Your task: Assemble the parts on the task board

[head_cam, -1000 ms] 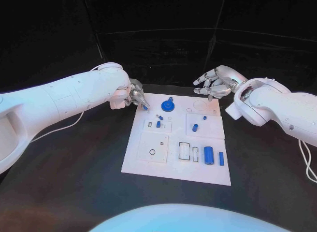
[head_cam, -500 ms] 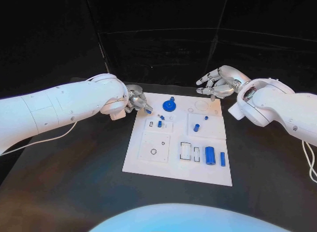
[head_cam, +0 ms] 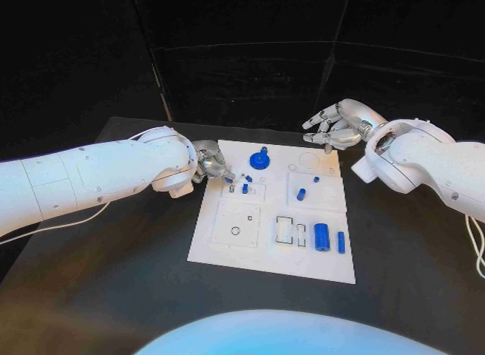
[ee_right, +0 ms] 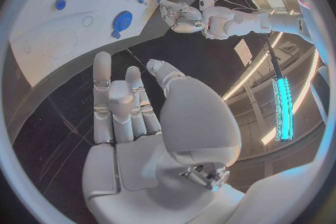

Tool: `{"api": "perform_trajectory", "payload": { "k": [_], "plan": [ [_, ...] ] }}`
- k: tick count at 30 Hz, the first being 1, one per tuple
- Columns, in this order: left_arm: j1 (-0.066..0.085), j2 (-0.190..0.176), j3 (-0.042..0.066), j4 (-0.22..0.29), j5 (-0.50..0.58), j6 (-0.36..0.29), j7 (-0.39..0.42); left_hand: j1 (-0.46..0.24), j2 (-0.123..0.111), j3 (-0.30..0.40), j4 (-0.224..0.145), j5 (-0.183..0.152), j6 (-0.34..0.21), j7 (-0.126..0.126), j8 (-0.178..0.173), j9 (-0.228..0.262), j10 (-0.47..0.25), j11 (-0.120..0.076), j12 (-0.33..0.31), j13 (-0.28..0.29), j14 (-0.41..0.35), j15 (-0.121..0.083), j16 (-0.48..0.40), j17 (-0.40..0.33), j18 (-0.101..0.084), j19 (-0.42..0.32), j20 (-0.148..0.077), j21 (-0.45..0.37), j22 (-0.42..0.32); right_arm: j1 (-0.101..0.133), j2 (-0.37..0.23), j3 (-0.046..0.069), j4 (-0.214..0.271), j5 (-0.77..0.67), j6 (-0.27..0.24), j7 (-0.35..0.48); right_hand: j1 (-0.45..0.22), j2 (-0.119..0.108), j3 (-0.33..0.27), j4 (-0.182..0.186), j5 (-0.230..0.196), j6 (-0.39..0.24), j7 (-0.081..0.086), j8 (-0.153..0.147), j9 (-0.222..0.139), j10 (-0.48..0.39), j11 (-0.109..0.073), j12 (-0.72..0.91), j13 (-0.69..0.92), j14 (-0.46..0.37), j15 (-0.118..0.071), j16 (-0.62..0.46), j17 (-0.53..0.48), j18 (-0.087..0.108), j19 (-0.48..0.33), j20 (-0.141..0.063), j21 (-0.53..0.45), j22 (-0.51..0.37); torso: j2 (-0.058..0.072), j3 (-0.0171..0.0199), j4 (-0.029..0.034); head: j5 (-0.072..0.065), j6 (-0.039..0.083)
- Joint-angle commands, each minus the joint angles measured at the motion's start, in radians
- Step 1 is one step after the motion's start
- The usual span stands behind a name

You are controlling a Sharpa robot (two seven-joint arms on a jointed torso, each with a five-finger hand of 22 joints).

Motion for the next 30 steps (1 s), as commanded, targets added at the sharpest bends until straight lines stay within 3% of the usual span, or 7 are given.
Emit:
{"api": "perform_trajectory", "payload": {
  "k": [1,30],
  "plan": [
    [-0.001,-0.002,-0.001,0.01,-0.05,-0.009,-0.022,-0.011,0.001,0.152,-0.143,0.003,0.0,-0.004,0.006,0.002,0.011,0.0,0.002,0.0,0.095,0.001,0.002,0.215,0.006,0.009,0.0,0.005,0.002,0.002,-0.001,0.001,0.001,0.003,0.0,0.009,0.003,0.007,-0.001,0.004,0.004,-0.006,0.0,0.006,0.001,-0.007,0.001,0.007,-0.002,-0.004,-0.001,-0.005,-0.001,0.013,0.003,0.003,-0.005,-0.001,0.0,0.0003,-0.0015,0.002,-0.001],
    [-0.003,0.025,-0.007,0.007,-0.102,0.084,-0.037,-0.033,-0.009,0.16,-0.137,0.002,0.003,-0.01,0.022,0.009,0.012,-0.004,-0.002,-0.01,0.097,-0.002,0.005,0.221,0.004,0.013,-0.002,0.009,0.009,0.002,0.002,0.001,-0.001,0.003,0.0,0.009,0.006,0.006,-0.001,0.003,0.006,-0.005,0.0,0.006,0.002,-0.008,0.001,0.007,-0.002,-0.004,-0.001,-0.006,-0.002,0.013,0.003,0.002,-0.005,-0.002,0.0,0.0004,-0.002,0.001,-0.006]
  ]
}}
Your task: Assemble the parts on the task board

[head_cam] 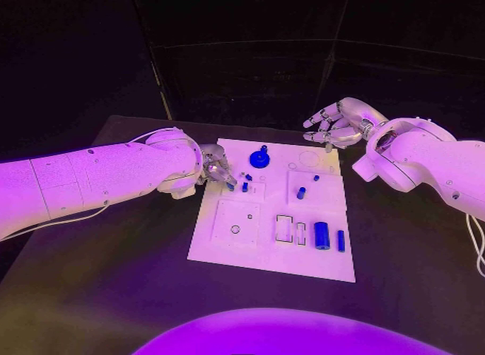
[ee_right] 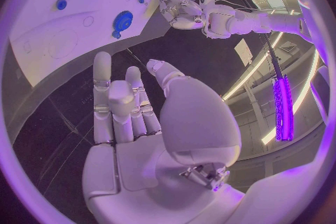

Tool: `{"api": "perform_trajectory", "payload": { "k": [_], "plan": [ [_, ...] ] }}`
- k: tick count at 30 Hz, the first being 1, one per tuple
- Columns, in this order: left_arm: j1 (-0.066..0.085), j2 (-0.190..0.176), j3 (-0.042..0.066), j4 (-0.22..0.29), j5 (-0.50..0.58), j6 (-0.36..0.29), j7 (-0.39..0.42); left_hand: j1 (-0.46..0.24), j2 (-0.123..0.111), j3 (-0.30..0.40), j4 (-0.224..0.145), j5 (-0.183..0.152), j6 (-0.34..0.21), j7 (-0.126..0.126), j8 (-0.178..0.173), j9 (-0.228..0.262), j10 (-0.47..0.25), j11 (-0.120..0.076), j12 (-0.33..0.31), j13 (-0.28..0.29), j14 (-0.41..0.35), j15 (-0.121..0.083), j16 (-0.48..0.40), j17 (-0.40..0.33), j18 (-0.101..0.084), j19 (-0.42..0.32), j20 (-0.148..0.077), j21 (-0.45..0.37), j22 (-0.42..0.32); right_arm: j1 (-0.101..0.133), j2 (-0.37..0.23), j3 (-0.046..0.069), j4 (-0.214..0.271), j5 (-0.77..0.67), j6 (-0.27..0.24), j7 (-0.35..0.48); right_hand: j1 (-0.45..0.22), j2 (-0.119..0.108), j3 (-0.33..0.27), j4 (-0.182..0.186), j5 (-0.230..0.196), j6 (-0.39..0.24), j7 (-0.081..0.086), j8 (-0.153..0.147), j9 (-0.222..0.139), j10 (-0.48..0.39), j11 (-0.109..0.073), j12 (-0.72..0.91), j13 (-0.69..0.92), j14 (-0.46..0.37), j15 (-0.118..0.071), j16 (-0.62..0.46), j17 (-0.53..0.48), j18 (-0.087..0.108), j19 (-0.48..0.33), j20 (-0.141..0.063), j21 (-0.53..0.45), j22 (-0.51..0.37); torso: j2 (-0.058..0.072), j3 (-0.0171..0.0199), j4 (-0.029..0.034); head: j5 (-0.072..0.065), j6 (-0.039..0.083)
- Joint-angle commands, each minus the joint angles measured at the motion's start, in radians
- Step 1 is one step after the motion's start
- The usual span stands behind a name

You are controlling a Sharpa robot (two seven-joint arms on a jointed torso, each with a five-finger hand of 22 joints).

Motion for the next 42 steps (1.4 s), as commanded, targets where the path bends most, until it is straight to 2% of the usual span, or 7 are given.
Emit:
{"api": "perform_trajectory", "payload": {
  "k": [1,30,37,42],
  "plan": [
    [0.001,0.002,0.0,0.0,-0.019,0.026,-0.005,0.002,0.009,0.114,-0.107,0.003,0.0,-0.007,0.006,-0.001,0.005,-0.001,-0.002,-0.001,0.097,-0.002,0.005,0.221,0.004,0.006,-0.002,0.004,0.001,0.002,0.001,0.001,0.0,0.003,0.001,0.009,0.006,0.006,0.0,0.003,0.006,-0.005,0.0,0.006,0.002,-0.008,0.001,0.003,-0.001,-0.004,-0.001,-0.006,-0.001,0.013,0.003,0.002,-0.005,-0.001,0.0,0.0003,0.0002,-0.001,0.0],
    [0.001,0.006,-0.002,-0.004,-0.03,0.069,-0.01,-0.007,0.004,0.112,-0.105,0.002,0.004,-0.012,0.018,0.004,0.006,-0.004,-0.002,-0.003,0.097,-0.004,0.006,0.222,0.005,0.005,-0.004,0.002,0.0,0.002,0.003,0.001,-0.002,0.003,0.002,0.01,0.009,0.005,0.0,0.003,0.007,-0.005,0.001,0.007,0.002,-0.009,0.001,0.003,-0.002,-0.004,-0.001,-0.007,-0.002,0.013,0.003,0.002,-0.006,-0.001,0.0,0.0003,0.0007,-0.001,-0.006],
    [0.001,0.011,-0.002,-0.009,-0.03,0.074,-0.01,-0.028,-0.01,0.107,-0.098,0.005,0.011,-0.019,0.032,0.009,0.011,-0.009,0.001,-0.002,0.098,-0.007,0.009,0.228,0.004,0.006,-0.007,0.003,0.003,0.002,0.003,0.001,-0.002,0.003,0.002,0.01,0.009,0.005,0.0,0.003,0.007,-0.005,0.001,0.007,0.002,-0.009,0.001,0.003,-0.002,-0.004,-0.001,-0.007,-0.002,0.013,0.003,0.002,-0.006,-0.001,0.0,0.0004,-0.0005,-0.002,-0.007],
    [0.001,0.017,-0.002,-0.015,-0.03,0.078,-0.01,-0.063,-0.022,0.09,-0.078,0.005,0.018,-0.024,0.038,0.007,0.014,-0.013,0.003,-0.003,0.098,-0.01,0.01,0.229,0.004,0.007,-0.009,0.004,0.005,0.002,0.003,0.001,-0.002,0.003,0.002,0.01,0.009,0.005,0.0,0.003,0.007,-0.005,0.001,0.007,0.002,-0.009,0.001,0.003,-0.002,-0.004,-0.001,-0.007,-0.002,0.013,0.003,0.002,-0.006,-0.001,0.0,0.0009,0.0006,-0.011,-0.008]
  ]
}}
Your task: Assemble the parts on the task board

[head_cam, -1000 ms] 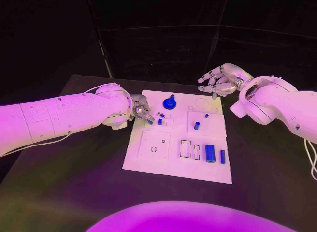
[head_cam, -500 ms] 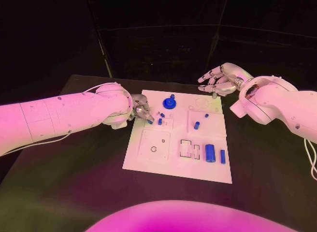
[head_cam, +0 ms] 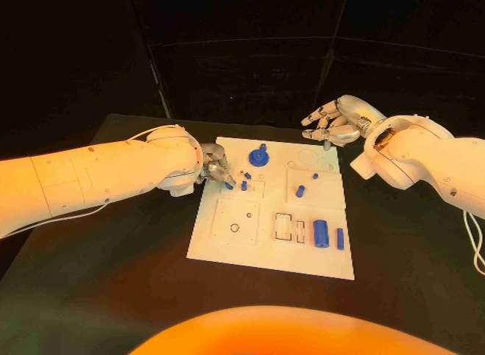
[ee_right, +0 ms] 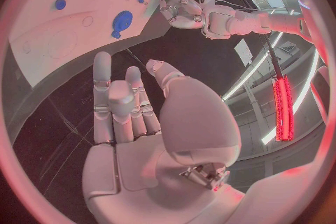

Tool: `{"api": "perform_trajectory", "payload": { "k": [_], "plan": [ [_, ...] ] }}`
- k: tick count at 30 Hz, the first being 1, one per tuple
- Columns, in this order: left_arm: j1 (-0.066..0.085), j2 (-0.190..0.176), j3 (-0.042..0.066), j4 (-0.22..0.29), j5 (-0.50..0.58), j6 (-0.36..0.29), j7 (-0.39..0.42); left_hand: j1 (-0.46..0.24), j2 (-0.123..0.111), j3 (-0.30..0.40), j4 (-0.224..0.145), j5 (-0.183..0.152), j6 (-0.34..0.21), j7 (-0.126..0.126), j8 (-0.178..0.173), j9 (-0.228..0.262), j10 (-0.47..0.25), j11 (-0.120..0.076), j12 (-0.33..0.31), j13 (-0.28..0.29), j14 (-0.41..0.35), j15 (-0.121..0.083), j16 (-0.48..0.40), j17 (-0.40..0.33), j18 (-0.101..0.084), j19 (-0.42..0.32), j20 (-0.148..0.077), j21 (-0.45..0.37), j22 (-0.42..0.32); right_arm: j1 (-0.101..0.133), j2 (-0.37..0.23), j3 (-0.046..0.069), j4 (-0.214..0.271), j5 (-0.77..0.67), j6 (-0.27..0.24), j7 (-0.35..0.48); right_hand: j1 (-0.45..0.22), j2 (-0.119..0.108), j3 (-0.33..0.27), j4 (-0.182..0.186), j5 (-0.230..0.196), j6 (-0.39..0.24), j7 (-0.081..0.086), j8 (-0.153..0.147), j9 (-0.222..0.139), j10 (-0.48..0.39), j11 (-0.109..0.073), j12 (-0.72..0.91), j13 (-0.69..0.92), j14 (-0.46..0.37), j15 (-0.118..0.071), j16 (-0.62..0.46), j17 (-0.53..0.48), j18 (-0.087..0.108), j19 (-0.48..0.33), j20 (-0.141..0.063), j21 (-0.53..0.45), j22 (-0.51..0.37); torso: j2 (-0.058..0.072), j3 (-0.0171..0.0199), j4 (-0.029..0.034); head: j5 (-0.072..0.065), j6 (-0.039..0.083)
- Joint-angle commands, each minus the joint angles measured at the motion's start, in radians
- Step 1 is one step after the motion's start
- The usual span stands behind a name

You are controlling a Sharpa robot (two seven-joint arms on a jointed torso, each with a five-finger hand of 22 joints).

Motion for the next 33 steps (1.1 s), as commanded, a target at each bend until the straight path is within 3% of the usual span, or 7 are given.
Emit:
{"api": "perform_trajectory", "payload": {
  "k": [1,33],
  "plan": [
    [-0.002,0.006,-0.002,-0.003,-0.006,0.031,-0.006,-0.022,-0.004,0.034,-0.028,0.006,0.003,-0.009,0.004,-0.003,0.005,-0.008,0.005,0.0,0.099,-0.01,0.006,0.231,0.004,0.005,-0.006,0.004,0.003,0.002,0.0,0.001,0.001,0.003,0.002,0.01,0.006,0.001,0.001,0.003,0.003,-0.005,0.001,0.003,0.002,-0.009,0.001,0.004,-0.001,-0.004,-0.001,-0.006,0.0,0.013,0.003,0.002,-0.006,-0.002,0.0,0.0006,0.0,-0.003,-0.001],
    [-0.002,0.026,-0.002,-0.033,-0.01,0.072,-0.007,-0.078,-0.007,-0.024,0.018,0.006,0.032,-0.021,0.018,-0.014,0.027,-0.018,0.037,0.03,0.105,-0.018,0.02,0.259,0.0,0.015,-0.014,0.016,0.022,0.002,0.0,0.001,0.0,0.003,0.003,0.009,0.006,0.001,0.001,0.003,0.003,-0.005,0.001,0.003,0.002,-0.009,0.001,0.004,-0.001,-0.004,-0.001,-0.005,0.001,0.013,0.003,0.002,-0.006,-0.002,0.0,0.0004,0.0001,-0.003,-0.006]
  ]
}}
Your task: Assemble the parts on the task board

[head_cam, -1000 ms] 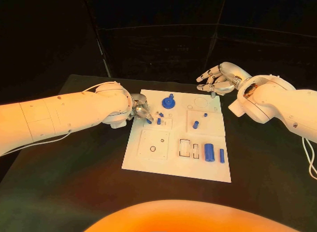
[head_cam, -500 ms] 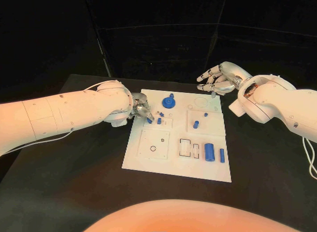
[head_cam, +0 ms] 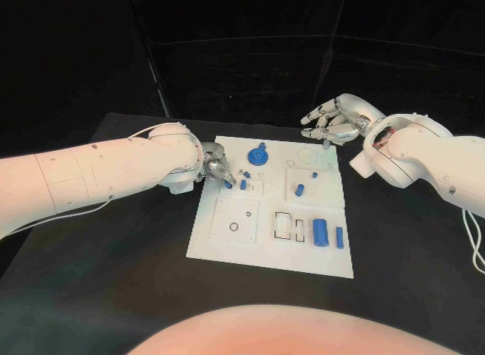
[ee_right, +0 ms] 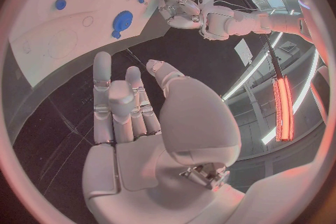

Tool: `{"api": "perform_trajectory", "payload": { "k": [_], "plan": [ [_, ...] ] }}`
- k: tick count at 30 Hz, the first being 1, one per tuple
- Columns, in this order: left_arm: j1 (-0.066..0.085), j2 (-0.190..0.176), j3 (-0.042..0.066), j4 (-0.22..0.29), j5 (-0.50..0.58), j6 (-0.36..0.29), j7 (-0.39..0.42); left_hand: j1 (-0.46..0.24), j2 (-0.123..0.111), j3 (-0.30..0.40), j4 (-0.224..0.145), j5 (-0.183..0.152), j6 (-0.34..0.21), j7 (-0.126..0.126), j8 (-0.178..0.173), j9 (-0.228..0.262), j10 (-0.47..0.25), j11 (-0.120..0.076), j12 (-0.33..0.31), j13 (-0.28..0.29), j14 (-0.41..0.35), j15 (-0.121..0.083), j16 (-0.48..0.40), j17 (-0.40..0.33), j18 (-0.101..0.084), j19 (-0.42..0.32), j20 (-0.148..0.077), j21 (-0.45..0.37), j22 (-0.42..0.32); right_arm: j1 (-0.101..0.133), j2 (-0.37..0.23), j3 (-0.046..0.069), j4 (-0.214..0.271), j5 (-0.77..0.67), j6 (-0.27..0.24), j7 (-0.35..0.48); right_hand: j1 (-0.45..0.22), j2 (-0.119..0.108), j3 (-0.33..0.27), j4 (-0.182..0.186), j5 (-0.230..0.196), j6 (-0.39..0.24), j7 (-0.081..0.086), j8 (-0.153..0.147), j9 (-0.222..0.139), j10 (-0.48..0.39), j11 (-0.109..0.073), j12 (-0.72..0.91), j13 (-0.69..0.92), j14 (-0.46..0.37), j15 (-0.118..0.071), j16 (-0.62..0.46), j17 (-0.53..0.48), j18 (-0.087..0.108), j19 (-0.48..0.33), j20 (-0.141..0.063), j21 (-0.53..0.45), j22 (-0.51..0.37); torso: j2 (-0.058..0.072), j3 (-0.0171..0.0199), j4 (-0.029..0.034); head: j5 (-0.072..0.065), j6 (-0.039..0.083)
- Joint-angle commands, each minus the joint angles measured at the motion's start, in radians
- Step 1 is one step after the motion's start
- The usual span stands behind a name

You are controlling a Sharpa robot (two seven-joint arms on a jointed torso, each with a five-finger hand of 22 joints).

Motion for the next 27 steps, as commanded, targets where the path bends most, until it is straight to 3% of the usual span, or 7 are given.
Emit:
{"api": "perform_trajectory", "payload": {
  "k": [1,11,18,27],
  "plan": [
    [-0.003,0.003,-0.002,0.003,-0.005,0.038,-0.003,-0.011,0.002,-0.007,0.001,0.005,0.009,-0.001,0.006,0.0,0.008,-0.002,0.006,0.003,0.101,-0.007,0.004,0.26,0.0,0.006,-0.005,0.005,0.002,0.002,-0.001,0.001,0.001,0.002,0.003,0.009,0.006,0.001,0.001,0.003,0.003,-0.006,0.001,0.003,0.002,-0.009,0.001,0.004,-0.002,-0.004,-0.001,-0.005,0.001,0.013,0.003,0.002,-0.006,-0.001,0.0,0.0,0.0006,-0.001,-0.001],
    [-0.003,0.003,-0.002,0.005,-0.009,0.044,-0.003,-0.018,0.007,-0.021,0.01,0.005,0.023,-0.006,0.008,-0.006,0.023,-0.005,0.027,0.029,0.102,-0.009,0.006,0.263,-0.002,0.009,-0.007,0.009,0.009,0.002,-0.001,0.001,0.001,0.002,0.003,0.009,0.006,0.001,0.001,0.003,0.003,-0.006,0.001,0.003,0.002,-0.009,0.001,0.004,-0.002,-0.004,-0.001,-0.005,0.001,0.013,0.003,0.002,-0.006,-0.001,0.0,-0.0007,0.001,0.0,0.0],
    [-0.003,0.004,-0.002,0.002,-0.009,0.039,-0.002,-0.047,0.032,-0.036,0.04,0.005,0.035,-0.006,0.002,-0.021,0.03,-0.006,0.037,0.042,0.102,-0.011,0.006,0.263,-0.002,0.01,-0.009,0.009,0.011,0.002,0.0,0.001,0.0,0.002,0.003,0.009,0.006,0.001,0.001,0.003,0.003,-0.006,0.001,0.003,0.002,-0.009,0.001,0.004,-0.002,-0.004,-0.001,-0.005,0.001,0.013,0.003,0.002,-0.006,-0.001,0.0,-0.0001,0.0005,0.002,0.001],
    [-0.003,0.006,-0.002,-0.009,-0.009,0.031,-0.002,-0.069,0.04,-0.045,0.057,0.004,0.04,-0.006,-0.001,-0.031,0.031,-0.006,0.038,0.043,0.102,-0.01,0.006,0.263,-0.003,0.011,-0.009,0.01,0.013,0.002,0.0,0.001,0.0,0.002,0.003,0.009,0.007,0.001,0.001,0.004,0.003,-0.006,0.001,0.004,0.001,-0.009,0.001,0.004,-0.002,-0.004,-0.001,-0.007,-0.001,0.013,0.003,0.002,-0.006,-0.001,0.0,-0.0004,-0.0001,0.002,0.001]
  ]
}}
